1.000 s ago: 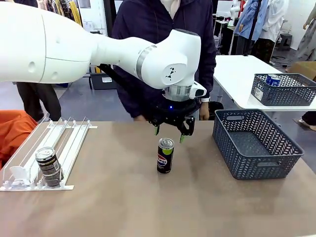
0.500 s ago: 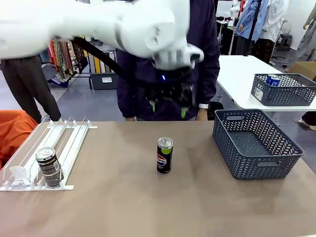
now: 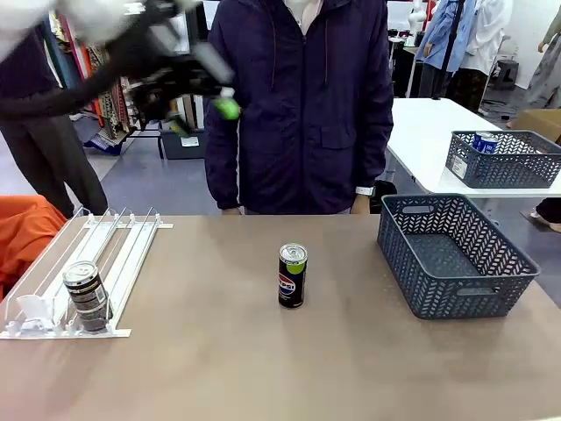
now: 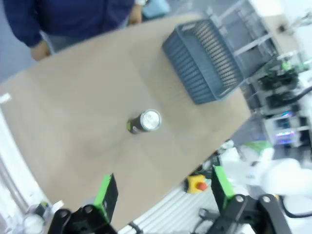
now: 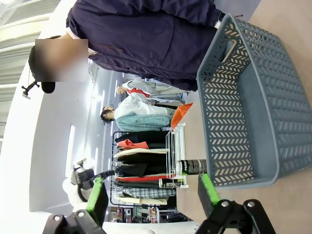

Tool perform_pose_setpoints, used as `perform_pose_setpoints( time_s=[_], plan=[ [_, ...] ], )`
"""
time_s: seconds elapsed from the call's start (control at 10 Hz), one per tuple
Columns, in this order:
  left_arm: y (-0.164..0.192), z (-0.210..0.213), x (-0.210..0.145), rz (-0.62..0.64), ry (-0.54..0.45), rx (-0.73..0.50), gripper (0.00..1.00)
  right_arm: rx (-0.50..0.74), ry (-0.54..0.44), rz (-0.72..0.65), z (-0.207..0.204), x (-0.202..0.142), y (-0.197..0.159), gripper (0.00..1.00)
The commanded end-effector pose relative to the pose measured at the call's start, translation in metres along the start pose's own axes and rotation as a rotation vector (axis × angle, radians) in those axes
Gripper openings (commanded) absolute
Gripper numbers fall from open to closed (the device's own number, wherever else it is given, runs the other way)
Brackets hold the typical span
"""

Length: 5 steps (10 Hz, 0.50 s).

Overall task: Retrieve and store the cans from the dispenser.
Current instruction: Pick up one can from the Automatic Can Dispenser and place it in the middle of the table.

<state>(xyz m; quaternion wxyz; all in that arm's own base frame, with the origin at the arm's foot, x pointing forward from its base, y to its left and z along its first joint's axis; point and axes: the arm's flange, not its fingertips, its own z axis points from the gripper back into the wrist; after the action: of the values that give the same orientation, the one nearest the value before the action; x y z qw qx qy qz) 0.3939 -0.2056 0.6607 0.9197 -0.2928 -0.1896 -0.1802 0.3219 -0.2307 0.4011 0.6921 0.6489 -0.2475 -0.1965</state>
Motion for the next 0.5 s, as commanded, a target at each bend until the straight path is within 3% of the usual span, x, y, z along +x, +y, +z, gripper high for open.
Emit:
perform_pose_setpoints(
  time_s=[0.0, 0.3, 0.4],
  plan=[
    [0.091, 0.032, -0.068, 0.085, -0.047, -0.213, 1.0, 0.004, 0.006, -0.015, 0.001, 0.0, 0.005, 1.0],
    [0.212, 0.056, -0.12, 0.216, -0.113, -0.486, 1.0, 0.004, 0.006, -0.015, 0.001, 0.0, 0.005, 1.0],
    [0.24, 0.038, -0.121, 0.277, -0.051, -0.497, 1.0, 0.004, 0.006, -0.015, 0.001, 0.0, 0.005, 1.0]
  ],
)
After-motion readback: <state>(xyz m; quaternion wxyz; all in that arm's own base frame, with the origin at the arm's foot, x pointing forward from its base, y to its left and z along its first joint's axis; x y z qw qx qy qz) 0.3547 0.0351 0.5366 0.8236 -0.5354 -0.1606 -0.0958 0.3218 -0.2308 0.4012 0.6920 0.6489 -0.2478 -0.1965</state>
